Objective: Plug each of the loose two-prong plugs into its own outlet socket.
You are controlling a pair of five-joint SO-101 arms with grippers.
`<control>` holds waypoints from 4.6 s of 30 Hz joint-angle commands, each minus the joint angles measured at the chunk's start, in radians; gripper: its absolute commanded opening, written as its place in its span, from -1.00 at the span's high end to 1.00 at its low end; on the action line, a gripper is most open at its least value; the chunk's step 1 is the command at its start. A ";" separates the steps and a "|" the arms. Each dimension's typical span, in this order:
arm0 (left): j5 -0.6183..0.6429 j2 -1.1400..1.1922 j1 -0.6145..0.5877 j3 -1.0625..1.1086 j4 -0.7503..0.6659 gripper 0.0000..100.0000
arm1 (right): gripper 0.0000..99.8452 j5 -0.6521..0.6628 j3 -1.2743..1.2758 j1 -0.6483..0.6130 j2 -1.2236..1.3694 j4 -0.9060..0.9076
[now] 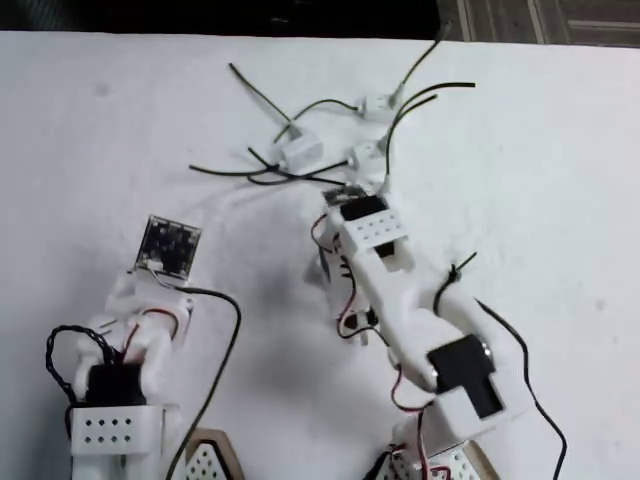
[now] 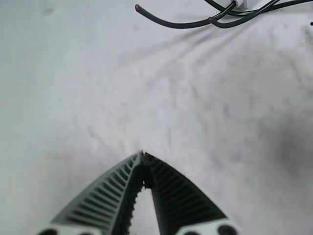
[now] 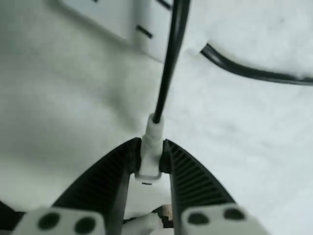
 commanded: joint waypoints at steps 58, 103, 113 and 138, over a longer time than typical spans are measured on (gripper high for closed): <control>-0.075 -0.004 0.038 -0.161 0.077 0.95 | 0.97 0.169 0.086 0.170 -0.633 0.085; -0.123 1.974 0.489 -1.551 -0.008 0.82 | 0.97 0.124 0.506 0.507 -1.405 -0.036; -0.123 1.992 0.590 -1.645 0.288 0.82 | 0.97 0.126 0.505 0.507 -1.405 -0.036; 0.058 1.960 0.667 -1.677 0.592 0.82 | 0.97 0.132 0.502 0.576 -1.406 -0.035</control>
